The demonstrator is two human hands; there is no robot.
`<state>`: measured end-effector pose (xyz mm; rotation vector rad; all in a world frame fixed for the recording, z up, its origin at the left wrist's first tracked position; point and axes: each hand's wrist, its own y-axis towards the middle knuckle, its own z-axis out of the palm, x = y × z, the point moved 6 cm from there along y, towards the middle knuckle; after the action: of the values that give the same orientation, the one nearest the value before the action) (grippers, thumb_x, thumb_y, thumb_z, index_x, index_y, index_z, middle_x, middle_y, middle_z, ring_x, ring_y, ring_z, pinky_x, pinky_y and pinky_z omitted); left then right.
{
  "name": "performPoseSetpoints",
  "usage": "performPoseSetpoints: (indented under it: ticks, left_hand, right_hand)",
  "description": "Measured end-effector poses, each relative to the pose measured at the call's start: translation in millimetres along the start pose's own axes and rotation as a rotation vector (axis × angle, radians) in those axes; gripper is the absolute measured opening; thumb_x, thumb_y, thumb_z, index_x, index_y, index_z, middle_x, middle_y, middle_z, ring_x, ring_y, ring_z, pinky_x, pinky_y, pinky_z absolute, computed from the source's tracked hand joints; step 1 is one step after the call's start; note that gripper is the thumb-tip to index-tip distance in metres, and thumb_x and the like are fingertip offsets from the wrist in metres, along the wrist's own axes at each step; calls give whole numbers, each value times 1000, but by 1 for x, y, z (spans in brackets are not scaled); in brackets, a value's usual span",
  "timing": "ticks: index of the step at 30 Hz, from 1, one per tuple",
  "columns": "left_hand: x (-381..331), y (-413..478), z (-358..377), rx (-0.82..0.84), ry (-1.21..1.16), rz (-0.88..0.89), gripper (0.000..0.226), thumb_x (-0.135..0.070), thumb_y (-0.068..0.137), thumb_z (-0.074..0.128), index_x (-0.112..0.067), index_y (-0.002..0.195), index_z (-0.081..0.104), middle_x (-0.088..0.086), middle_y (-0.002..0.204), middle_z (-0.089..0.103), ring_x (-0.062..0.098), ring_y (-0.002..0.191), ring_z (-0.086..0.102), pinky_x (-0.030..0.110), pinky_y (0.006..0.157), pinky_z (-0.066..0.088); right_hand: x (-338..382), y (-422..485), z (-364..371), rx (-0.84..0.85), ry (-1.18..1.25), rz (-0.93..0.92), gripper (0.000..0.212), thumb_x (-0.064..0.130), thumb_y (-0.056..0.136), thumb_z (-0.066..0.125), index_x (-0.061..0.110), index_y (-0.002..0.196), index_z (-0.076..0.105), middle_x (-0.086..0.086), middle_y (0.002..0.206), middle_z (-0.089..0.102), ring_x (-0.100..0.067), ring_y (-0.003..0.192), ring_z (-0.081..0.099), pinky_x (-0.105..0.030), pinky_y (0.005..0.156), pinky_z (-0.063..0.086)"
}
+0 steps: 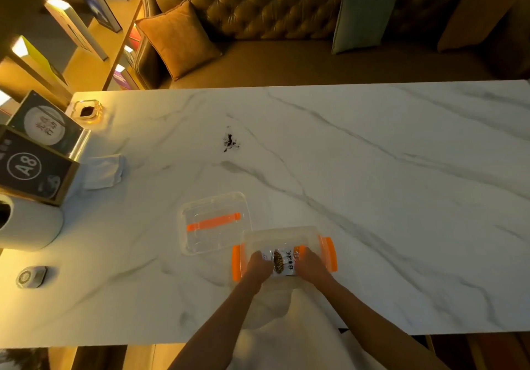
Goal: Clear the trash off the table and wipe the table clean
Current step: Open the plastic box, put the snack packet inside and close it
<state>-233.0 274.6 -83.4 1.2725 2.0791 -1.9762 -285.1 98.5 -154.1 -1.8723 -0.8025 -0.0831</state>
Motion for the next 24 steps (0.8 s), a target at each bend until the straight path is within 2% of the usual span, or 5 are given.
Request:
performPoseSetpoints:
  ticks: [5,10,14,18,24]
  left_hand:
    - [23,29,7,-59,4,-71,47,-11,65,52,-6,111,62,10,98,68,22,88,65,31,66,55]
    - [-10,-4,0,-125,-3,-93,32,-5,74,53,-6,104,62,12,92,67,24,83,62,28,63,48]
    - [-11,-9,1,-154,27,-115,26,-8,82,52,-5,107,60,11,100,65,26,93,60,31,72,49]
    - [-4,-9,4,-132,103,-119,31,-8,81,50,-6,108,64,12,98,68,27,92,63,36,81,53]
    - [-11,-12,2,-118,249,-72,33,-16,80,52,-7,110,63,14,107,69,28,97,64,40,91,54]
  right_hand:
    - [39,-45,-4,-21,37,49,75,35,81,65,10,140,26,-16,128,49,-32,111,57,-38,87,48]
    - [38,-47,-12,-41,17,89,86,32,87,60,5,151,8,-18,144,41,-32,125,50,-41,101,45]
    - [32,-50,-11,-50,-29,92,75,30,89,59,1,147,22,-18,135,52,-31,118,56,-38,95,48]
    - [33,-48,-10,-31,-44,32,34,27,92,53,9,120,59,-11,117,66,-26,104,63,-33,88,52]
    - [38,-45,-12,-31,-74,33,33,27,89,57,7,115,61,-12,111,67,-27,100,64,-27,74,46]
